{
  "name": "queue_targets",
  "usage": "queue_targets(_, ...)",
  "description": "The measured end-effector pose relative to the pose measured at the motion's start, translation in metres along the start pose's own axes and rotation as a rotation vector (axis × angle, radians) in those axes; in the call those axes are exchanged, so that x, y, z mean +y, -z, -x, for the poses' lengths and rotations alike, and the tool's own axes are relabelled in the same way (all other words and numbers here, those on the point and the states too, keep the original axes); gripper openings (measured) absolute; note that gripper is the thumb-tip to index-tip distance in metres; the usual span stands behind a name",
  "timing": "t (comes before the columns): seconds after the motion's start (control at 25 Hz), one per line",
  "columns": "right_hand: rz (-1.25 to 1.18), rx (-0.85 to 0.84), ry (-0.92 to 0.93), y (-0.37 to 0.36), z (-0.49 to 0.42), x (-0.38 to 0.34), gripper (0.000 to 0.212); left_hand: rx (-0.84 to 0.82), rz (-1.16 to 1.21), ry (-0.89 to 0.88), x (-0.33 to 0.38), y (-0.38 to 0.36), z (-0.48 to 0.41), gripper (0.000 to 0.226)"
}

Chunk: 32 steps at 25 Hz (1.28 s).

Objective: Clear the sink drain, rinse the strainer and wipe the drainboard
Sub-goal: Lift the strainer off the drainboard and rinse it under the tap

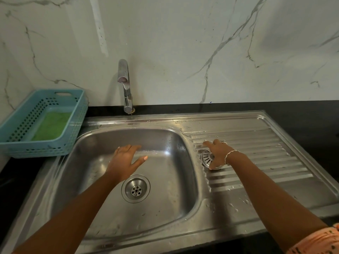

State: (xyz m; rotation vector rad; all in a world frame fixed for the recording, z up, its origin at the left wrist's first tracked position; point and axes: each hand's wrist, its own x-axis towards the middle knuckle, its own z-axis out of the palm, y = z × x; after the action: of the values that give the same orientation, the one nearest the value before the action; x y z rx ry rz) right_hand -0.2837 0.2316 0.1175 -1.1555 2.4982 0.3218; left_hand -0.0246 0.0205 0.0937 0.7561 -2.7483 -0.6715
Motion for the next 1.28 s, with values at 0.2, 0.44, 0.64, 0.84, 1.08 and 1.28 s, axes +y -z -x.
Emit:
queue_targets(0.2,-0.03,0.048,-0.055,0.006,0.005,0.0,0.083,-0.025,0.02,-0.007,0.008,-0.006,-0.003,0.048)
queue_targets(0.44,-0.512,0.05,0.019,0.028,0.009,0.012,0.052,-0.004,0.071,-0.007,0.016,-0.009,-0.006,0.045)
queue_targets(0.64,-0.735,0.045,0.113,0.05,0.023,-0.005,0.047,0.025,0.214,-0.03,0.029,-0.003,-0.003,0.039)
queue_targets(0.84,-0.877,0.089,0.37,0.072,0.027,-0.074,0.046,0.003,0.501,-0.017,0.044,0.009,0.006,0.034)
queue_targets(1.08,-0.963,0.046,0.54,0.074,0.015,-0.152,0.044,0.108,0.667,0.124,0.025,0.032,0.016,0.014)
queue_targets(1.28,-0.937,0.032,0.553,0.077,-0.004,-0.187,0.037,0.173,0.596,0.223,-0.004,0.045,0.022,0.007)
